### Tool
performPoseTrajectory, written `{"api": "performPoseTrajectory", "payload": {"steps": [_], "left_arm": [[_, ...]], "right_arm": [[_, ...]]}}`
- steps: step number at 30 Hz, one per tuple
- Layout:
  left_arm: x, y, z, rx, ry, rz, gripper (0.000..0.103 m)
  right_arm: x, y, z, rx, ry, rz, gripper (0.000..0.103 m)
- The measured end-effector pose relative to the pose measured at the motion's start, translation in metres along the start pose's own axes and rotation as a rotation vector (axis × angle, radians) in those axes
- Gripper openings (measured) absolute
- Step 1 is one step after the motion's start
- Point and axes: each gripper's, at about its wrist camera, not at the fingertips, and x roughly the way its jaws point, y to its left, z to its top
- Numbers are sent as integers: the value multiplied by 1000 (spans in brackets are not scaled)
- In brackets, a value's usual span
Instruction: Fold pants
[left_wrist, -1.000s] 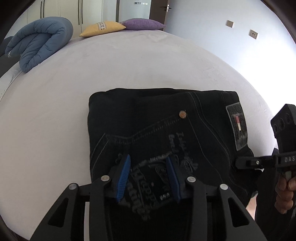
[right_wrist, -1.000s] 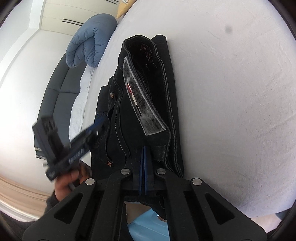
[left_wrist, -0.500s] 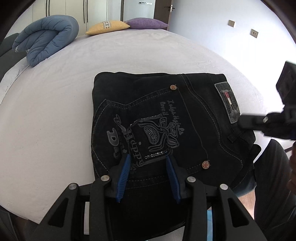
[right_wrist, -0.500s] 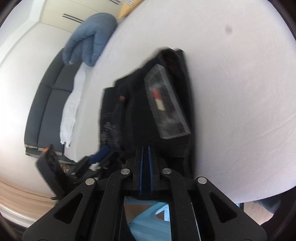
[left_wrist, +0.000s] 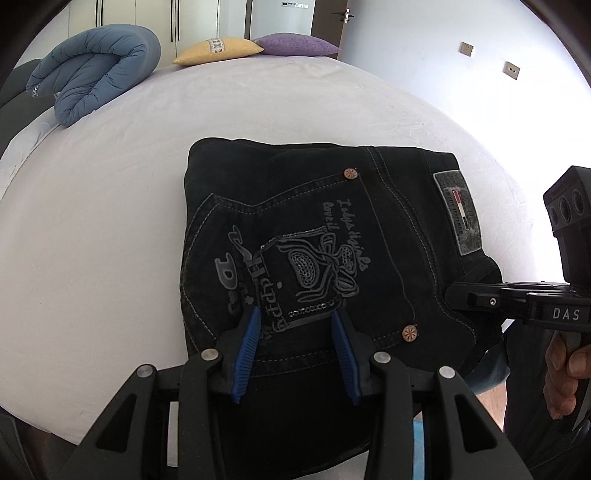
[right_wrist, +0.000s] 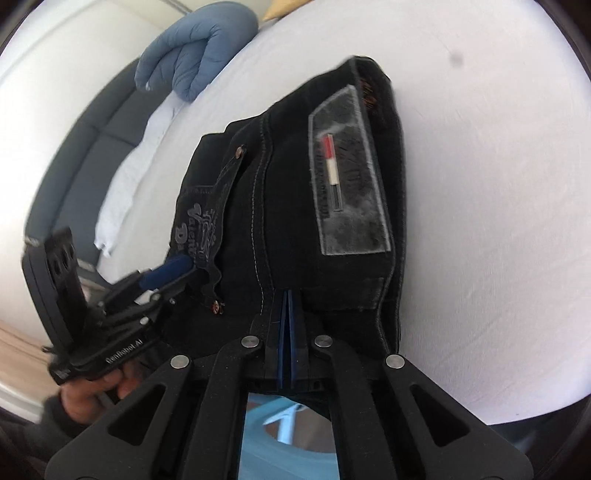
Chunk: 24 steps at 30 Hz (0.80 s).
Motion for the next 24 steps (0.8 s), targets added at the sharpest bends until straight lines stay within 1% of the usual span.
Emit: {"api": "performPoseTrajectory", "payload": {"steps": [1, 5, 6, 8, 11, 16, 19, 20, 22, 23, 24], "left_arm": [[0, 0, 0, -1, 1, 1, 42], [1, 1, 1, -2, 2, 0, 42], [1, 1, 0, -3, 3, 0, 42], [1, 2, 0, -4, 3, 0, 42], [1, 3, 0, -5, 5, 1, 43], [1, 3, 0, -6, 7, 3, 43], [1, 3, 1, -5, 10, 6, 43], [1, 2, 1, -5, 11, 6, 43], [1, 2, 1, -4, 11, 9, 43], [0, 1, 2, -5, 12, 11, 42], [-1, 0, 3, -3, 14, 15, 43]], "right_arm": [[0, 1, -1, 0, -3, -4, 0], [-1, -7, 3, 66, -5, 42, 0], [-2, -6, 4, 73, -4, 43, 3], [-5, -1, 6, 60, -3, 35, 4], [-15, 10, 10, 24, -30, 9, 7], [-36, 17, 20, 14, -74, 51, 7], [-35, 20, 20, -2, -72, 58, 9], [-33, 20, 19, -2, -66, 56, 14], [-27, 16, 14, 12, -48, 46, 31], [-24, 14, 13, 22, -45, 45, 50], [-24, 10, 11, 36, -48, 72, 52]]}}
